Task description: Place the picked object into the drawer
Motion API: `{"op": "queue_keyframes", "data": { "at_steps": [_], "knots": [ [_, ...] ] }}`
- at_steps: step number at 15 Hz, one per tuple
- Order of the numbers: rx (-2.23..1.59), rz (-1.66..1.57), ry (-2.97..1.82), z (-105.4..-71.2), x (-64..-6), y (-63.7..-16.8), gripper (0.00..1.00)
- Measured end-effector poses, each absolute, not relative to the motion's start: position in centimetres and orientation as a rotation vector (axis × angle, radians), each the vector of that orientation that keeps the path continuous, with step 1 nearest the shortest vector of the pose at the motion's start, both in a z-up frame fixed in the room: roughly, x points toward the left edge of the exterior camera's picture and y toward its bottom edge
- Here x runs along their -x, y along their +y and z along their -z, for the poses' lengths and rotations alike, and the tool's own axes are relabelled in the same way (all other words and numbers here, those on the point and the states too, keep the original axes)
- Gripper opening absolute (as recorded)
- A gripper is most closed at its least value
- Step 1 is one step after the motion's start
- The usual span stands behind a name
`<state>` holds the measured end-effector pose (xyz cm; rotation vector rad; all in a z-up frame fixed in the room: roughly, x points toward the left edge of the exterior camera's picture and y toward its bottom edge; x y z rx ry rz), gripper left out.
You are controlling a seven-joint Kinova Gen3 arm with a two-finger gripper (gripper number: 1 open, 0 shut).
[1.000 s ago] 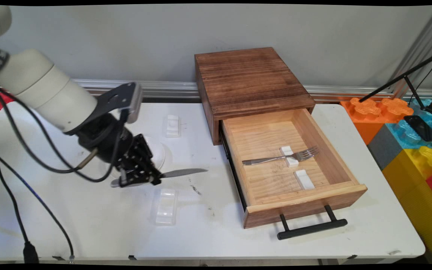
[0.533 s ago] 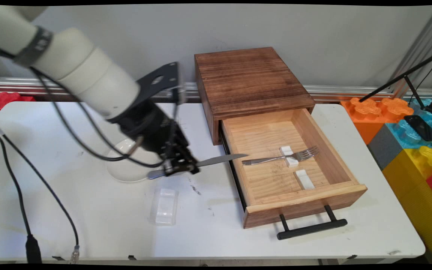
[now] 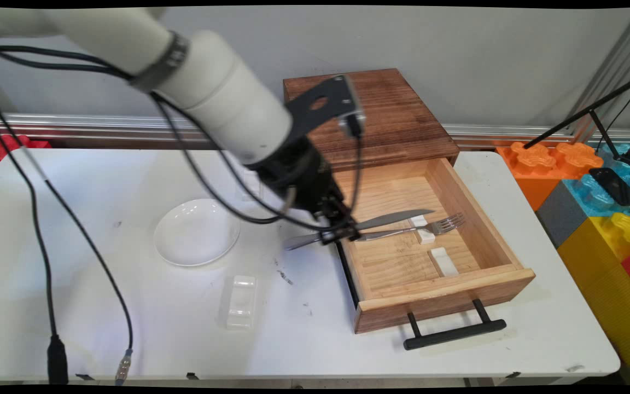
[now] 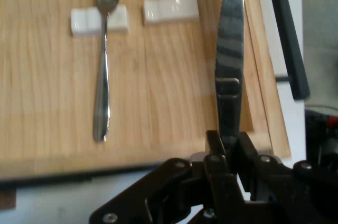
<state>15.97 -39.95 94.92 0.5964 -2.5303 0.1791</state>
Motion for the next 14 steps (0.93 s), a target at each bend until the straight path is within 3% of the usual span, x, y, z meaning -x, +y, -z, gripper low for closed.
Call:
{"op": "queue_keyframes", "data": {
  "at_steps": [7,14],
  "knots": [
    [-0.598,-0.218,-2.497,-93.1,-10.4,-42.9,0.00],
    [-0.618,-0.227,-2.478,-89.2,-6.1,-45.0,0.00]
  ]
}}
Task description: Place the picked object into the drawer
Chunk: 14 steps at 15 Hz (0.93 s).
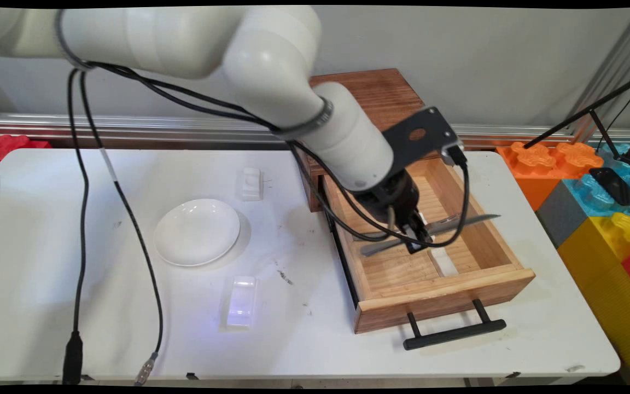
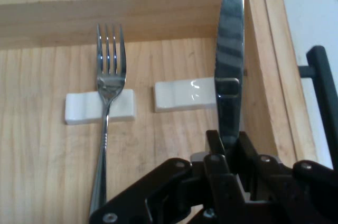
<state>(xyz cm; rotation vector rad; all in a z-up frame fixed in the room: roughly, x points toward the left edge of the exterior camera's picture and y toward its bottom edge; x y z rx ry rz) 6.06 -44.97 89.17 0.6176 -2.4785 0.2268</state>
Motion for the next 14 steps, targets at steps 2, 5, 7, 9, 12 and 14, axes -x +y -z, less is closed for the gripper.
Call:
{"op": "queue_keyframes", "data": {
  "at_steps": [2,5,7,9,12,14],
  "knots": [
    [-0.624,-0.231,-2.476,-87.8,-5.2,-45.6,0.00],
    [-0.634,-0.233,-2.473,-86.1,-4.3,-46.2,0.00],
    [-0.644,-0.231,-2.474,-84.9,-3.8,-46.7,0.00],
    [-0.654,-0.227,-2.475,-83.9,-3.5,-47.0,0.00],
    [-0.667,-0.220,-2.479,-82.7,-3.1,-47.6,0.00],
    [-0.673,-0.216,-2.481,-82.1,-2.9,-47.8,0.00]
  ]
}}
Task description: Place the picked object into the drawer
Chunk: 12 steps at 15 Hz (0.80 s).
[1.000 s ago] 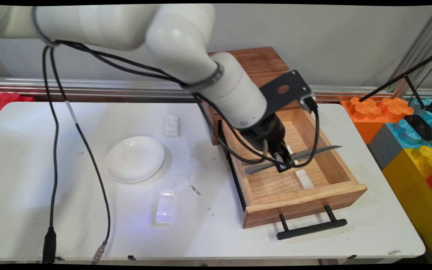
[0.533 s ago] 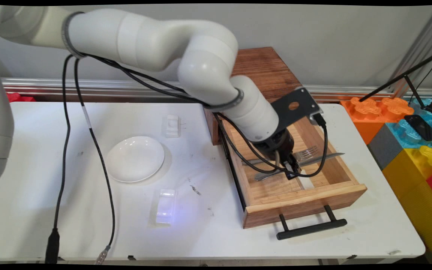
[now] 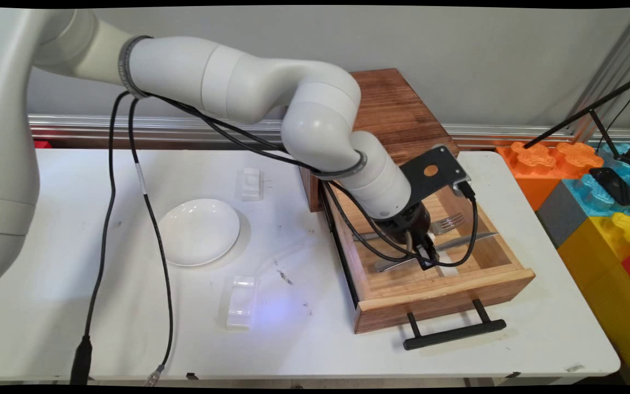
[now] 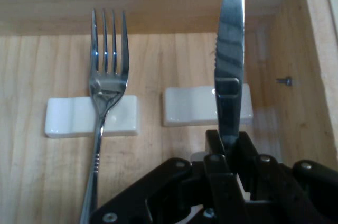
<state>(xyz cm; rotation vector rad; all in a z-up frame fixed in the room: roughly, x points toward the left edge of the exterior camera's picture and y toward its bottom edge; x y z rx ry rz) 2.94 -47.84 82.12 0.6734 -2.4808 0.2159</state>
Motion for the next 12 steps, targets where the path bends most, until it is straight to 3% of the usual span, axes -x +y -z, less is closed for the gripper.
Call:
{"op": "queue_keyframes", "data": {
  "at_steps": [12],
  "knots": [
    [-0.713,-0.137,-2.495,-79.6,-2.2,-49.6,0.00]
  ]
}}
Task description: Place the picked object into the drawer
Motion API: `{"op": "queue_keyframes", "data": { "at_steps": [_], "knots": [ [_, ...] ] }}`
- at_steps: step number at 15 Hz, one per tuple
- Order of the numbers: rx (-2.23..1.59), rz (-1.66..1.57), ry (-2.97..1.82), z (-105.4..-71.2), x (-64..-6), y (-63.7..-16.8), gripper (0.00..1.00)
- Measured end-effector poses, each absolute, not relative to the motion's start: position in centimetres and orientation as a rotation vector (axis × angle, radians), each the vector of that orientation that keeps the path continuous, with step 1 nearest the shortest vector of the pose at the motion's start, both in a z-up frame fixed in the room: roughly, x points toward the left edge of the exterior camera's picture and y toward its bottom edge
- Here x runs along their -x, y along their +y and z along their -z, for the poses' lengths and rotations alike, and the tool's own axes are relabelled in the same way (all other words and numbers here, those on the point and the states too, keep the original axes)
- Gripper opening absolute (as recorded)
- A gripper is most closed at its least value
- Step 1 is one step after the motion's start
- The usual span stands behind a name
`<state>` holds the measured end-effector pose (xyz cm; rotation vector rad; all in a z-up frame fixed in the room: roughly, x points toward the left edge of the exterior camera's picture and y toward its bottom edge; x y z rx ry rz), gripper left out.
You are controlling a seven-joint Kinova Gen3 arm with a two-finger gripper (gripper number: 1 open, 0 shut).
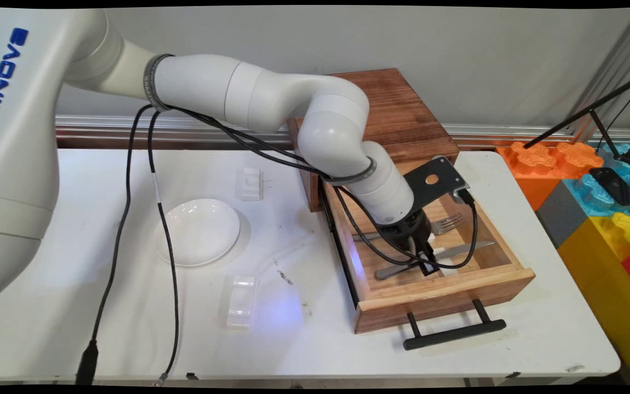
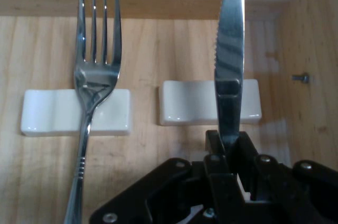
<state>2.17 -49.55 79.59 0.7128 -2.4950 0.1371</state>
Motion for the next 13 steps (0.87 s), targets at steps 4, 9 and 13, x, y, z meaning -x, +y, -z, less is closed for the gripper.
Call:
{"op": "queue_keyframes", "data": {
  "at_steps": [4,9,13],
  "knots": [
    [-0.721,-0.117,-2.498,-79.5,-2.1,-49.9,0.00],
    [-0.724,-0.101,-2.501,-79.7,-2.2,-50.4,1.00],
    [-0.723,-0.095,-2.499,-80.3,-2.4,-50.9,1.00]
  ]
}}
